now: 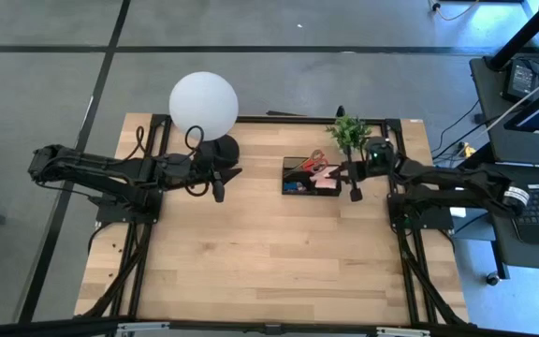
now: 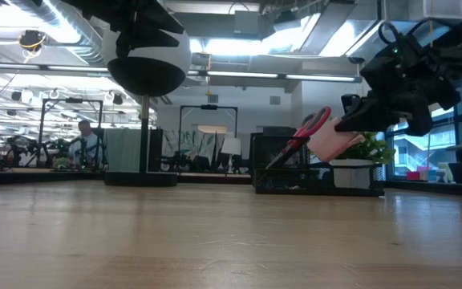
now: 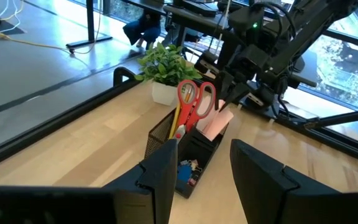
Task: Pick and place office supplies into organizer
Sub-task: Put the pink sticky notes into the black desk organizer
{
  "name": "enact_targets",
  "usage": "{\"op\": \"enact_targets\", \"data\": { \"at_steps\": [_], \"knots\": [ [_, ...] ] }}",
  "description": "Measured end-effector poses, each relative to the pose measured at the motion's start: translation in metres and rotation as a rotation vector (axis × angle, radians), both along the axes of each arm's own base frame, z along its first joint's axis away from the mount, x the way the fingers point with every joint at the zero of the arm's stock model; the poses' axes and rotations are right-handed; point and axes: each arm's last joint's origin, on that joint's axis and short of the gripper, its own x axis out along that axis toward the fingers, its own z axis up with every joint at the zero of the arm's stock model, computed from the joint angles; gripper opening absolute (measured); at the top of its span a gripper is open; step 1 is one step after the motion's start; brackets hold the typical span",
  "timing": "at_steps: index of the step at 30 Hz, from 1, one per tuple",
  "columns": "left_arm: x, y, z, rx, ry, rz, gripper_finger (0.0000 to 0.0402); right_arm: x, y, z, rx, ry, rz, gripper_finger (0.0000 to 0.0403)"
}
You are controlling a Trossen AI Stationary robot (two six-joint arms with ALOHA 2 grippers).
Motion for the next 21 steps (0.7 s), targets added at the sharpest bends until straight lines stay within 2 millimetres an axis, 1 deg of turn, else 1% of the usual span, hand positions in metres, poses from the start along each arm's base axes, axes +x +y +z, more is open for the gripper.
{"op": "enact_targets", "data": {
  "at_steps": [21],
  "knots": [
    [0.000,0.001,0.000,0.007,0.000,0.028,0.0143,0.012,-0.009,-0.027,0.023,0.069,0.034,0.0020]
  ]
}}
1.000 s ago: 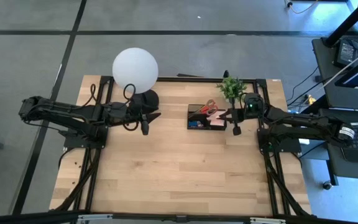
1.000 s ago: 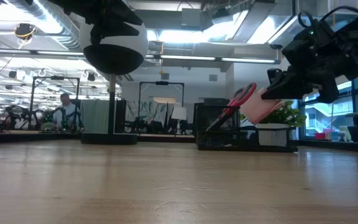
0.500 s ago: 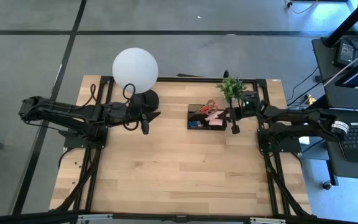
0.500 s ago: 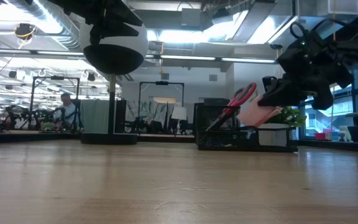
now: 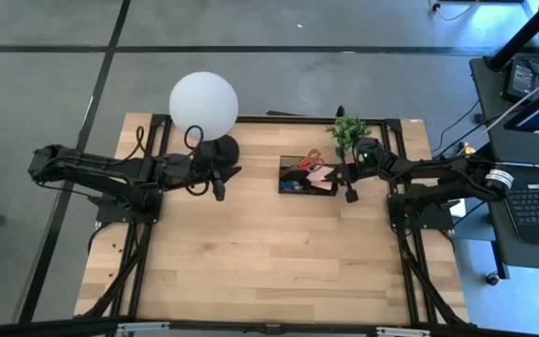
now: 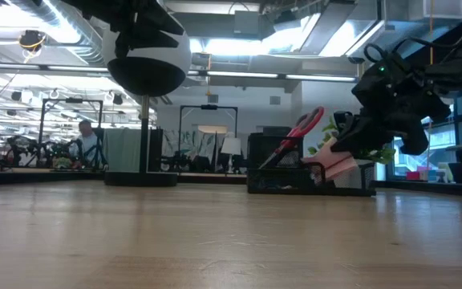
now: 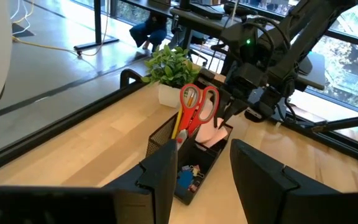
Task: Pick and place office supplies into organizer
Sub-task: Put the pink sticky notes into the black desk organizer
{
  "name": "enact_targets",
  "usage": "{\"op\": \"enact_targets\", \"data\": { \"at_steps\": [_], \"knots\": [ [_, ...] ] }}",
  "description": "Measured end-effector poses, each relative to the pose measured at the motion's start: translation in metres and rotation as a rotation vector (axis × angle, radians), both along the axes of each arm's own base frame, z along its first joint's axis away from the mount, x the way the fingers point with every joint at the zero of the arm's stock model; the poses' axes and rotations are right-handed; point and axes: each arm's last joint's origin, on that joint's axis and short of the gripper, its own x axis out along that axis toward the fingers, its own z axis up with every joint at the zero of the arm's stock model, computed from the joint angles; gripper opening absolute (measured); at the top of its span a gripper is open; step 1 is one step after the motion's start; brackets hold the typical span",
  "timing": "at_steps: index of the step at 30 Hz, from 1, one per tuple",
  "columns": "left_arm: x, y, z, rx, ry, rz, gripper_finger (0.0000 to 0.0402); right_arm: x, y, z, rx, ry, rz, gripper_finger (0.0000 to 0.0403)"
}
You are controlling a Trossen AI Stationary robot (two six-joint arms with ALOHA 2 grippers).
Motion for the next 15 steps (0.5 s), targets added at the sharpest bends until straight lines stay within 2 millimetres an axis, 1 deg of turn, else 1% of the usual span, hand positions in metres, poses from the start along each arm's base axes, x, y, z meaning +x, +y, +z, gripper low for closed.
{"op": "enact_targets", "data": {
  "at_steps": [8,15],
  "knots": [
    [-0.0001,0.0001,0.0000,0.001,0.000,0.005,0.0143,0.0001,-0.0004,0.0018,-0.013,-0.009,-0.011,0.0023],
    [-0.0003,0.0006,0.0001,0.007,0.000,0.025,0.0143,-0.0001,-0.0040,0.0013,-0.067,0.024,-0.116,0.0038]
  ]
}}
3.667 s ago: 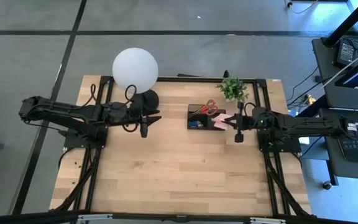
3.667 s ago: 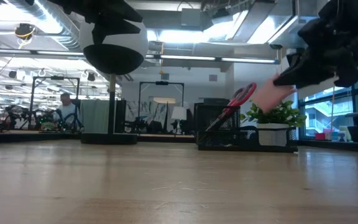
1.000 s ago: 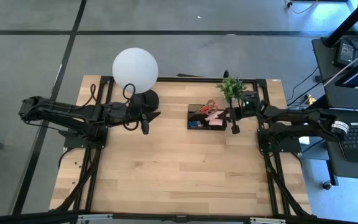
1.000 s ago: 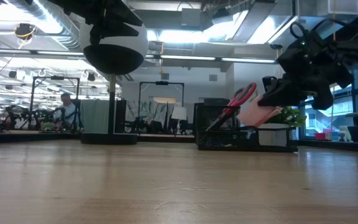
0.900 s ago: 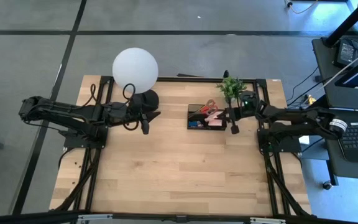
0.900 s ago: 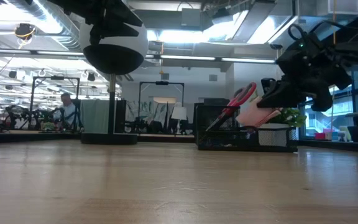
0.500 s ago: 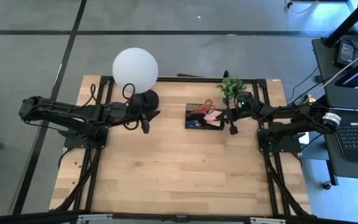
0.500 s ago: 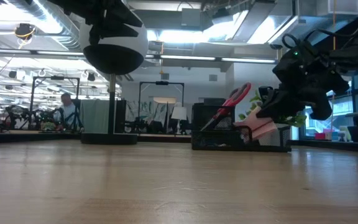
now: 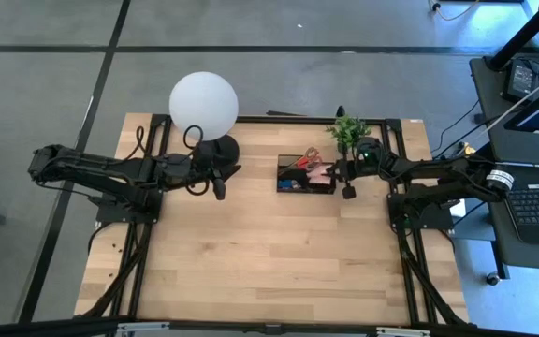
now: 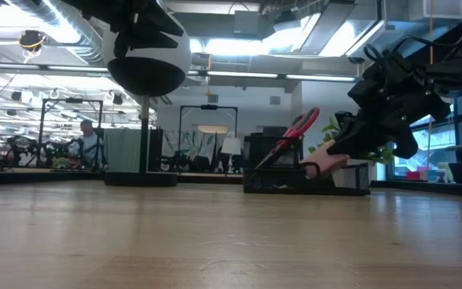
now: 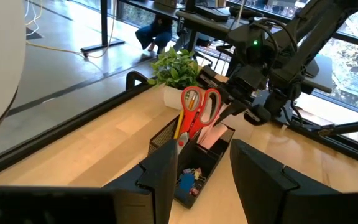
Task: Pick and place office supplies into organizer
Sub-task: Put the pink sticky notes into the black desk organizer
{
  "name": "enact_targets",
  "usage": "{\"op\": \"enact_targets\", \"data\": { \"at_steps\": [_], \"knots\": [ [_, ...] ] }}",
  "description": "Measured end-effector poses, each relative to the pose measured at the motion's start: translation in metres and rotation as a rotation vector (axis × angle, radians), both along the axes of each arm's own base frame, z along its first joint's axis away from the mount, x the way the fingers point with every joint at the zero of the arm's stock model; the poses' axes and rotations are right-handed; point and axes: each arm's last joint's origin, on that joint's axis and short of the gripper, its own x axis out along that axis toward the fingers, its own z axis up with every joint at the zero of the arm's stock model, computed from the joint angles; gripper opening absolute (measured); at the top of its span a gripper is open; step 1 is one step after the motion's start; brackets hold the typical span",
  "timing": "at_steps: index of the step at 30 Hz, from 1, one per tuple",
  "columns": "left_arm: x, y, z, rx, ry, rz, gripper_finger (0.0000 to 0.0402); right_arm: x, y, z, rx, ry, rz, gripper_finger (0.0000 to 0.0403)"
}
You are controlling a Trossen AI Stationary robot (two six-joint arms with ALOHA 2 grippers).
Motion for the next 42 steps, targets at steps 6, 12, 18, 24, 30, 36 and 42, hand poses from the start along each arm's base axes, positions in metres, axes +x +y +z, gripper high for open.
{"op": "enact_targets", "data": {
  "at_steps": [6,12,18,24,30,36,42],
  "knots": [
    [0.0000,0.0001,0.0000,0.000,0.000,0.001,0.0143,0.0000,0.0000,0.0000,0.000,0.000,0.000,0.0055],
    [0.0000,0.0001,0.0000,0.000,0.000,0.001,0.0143,0.0000,0.0000,-0.0001,0.000,0.001,0.000,0.0081],
    [0.0000,0.0000,0.0000,0.000,0.000,0.000,0.0143,0.0000,0.0000,-0.0001,0.001,0.000,0.001,0.0092],
    [0.0001,-0.0001,0.0000,-0.001,0.000,-0.005,0.0143,-0.0001,0.0001,-0.0001,0.036,-0.001,-0.017,0.0094],
    [0.0001,-0.0001,0.0000,-0.002,0.000,-0.007,0.0143,-0.0012,0.0007,-0.0023,0.064,0.022,-0.030,0.0123],
    [0.0000,-0.0002,0.0000,-0.002,0.000,-0.007,0.0143,-0.0016,0.0010,-0.0031,0.078,0.030,-0.036,0.0158],
    [0.0001,-0.0002,-0.0001,-0.002,0.001,-0.007,0.0143,-0.0016,0.0010,-0.0031,0.118,0.028,-0.059,0.0163]
  ]
}}
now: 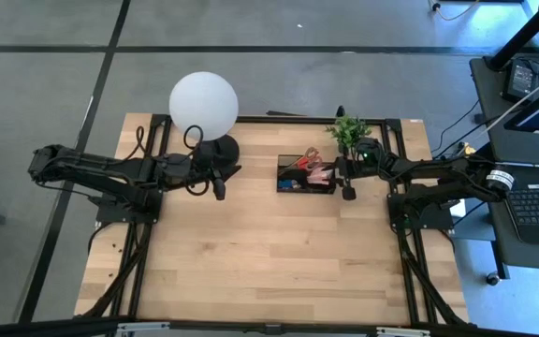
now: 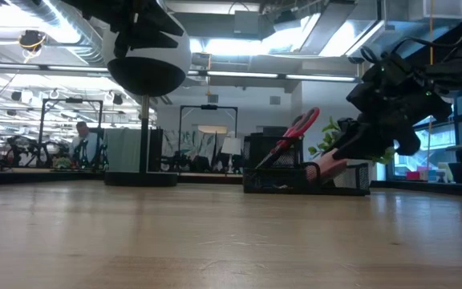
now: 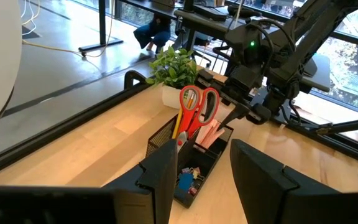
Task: Pick and place office supplies into organizer
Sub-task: Put the pink sticky notes into the black desk organizer
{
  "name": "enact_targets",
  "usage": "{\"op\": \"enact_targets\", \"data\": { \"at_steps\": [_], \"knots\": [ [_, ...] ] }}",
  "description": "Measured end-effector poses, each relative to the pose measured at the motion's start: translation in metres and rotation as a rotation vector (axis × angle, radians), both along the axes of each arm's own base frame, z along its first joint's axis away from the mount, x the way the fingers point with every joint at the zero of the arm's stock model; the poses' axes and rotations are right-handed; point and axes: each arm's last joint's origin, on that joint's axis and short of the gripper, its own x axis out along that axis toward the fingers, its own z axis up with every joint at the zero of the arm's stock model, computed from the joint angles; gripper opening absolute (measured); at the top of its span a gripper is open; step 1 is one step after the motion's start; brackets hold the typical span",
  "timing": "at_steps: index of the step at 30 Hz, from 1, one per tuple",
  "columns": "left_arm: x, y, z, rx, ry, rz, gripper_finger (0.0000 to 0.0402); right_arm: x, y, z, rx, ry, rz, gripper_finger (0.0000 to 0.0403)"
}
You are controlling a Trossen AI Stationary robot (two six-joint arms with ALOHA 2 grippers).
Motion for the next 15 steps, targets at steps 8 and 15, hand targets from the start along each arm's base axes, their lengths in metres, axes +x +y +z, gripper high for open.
{"op": "enact_targets", "data": {
  "at_steps": [8,15],
  "knots": [
    [0.0000,0.0000,0.0000,0.000,0.000,0.000,0.0143,-0.0021,0.0016,-0.0037,0.087,0.036,-0.034,0.0163],
    [0.0000,0.0000,0.0000,0.000,0.000,0.000,0.0143,0.0007,-0.0001,-0.0003,0.176,0.059,-0.076,0.0163]
  ]
}}
